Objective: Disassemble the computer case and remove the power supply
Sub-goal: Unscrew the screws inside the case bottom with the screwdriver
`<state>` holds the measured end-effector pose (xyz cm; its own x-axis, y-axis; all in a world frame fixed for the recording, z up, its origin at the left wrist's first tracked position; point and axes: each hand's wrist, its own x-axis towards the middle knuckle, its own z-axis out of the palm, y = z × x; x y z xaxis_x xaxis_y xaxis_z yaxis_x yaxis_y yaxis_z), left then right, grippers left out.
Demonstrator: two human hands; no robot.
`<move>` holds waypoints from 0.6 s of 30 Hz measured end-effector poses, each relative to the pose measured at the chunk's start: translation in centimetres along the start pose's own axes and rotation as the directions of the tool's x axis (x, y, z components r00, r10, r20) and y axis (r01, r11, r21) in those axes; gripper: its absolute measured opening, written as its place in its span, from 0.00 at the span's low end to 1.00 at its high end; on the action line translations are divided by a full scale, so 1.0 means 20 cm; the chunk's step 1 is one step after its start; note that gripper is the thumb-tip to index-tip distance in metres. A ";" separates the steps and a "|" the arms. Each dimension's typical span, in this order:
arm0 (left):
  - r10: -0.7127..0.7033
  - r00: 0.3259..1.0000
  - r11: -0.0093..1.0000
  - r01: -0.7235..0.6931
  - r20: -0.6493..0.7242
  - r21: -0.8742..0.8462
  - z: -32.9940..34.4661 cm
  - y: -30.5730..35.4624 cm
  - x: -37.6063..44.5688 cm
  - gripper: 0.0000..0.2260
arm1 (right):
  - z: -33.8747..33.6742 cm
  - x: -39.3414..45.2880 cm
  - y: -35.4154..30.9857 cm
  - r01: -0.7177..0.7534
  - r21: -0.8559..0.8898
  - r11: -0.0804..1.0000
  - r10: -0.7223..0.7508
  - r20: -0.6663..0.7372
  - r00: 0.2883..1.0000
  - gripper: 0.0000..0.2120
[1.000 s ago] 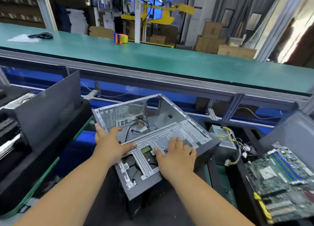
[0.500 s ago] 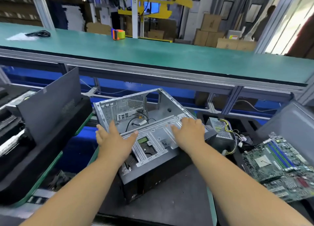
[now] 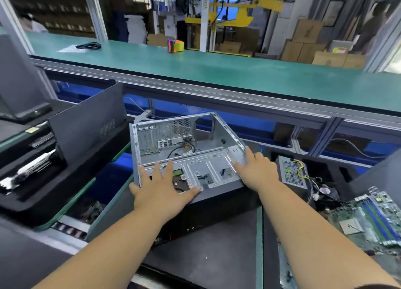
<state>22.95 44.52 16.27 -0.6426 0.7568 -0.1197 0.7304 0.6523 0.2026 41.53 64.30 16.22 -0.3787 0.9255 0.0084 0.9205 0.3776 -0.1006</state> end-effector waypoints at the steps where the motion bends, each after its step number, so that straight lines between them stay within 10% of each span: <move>1: 0.009 1.000 1.000 -0.009 0.009 0.018 0.00 0.00 0.01 0.57 | 0.00 0.00 0.00 -0.008 0.003 1.000 0.008 -0.004 1.000 0.39; 18: 0.342 0.939 0.930 -0.342 0.023 0.135 -0.07 -0.19 0.27 0.53 | 0.05 -0.29 -0.15 -0.355 0.059 0.933 0.358 -0.060 0.932 0.38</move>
<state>16.35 46.05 16.18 -0.3484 0.9351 -0.0651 0.9303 0.3535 0.0983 40.97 57.74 15.44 -0.0171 0.9994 0.0314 0.9875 0.0218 -0.1559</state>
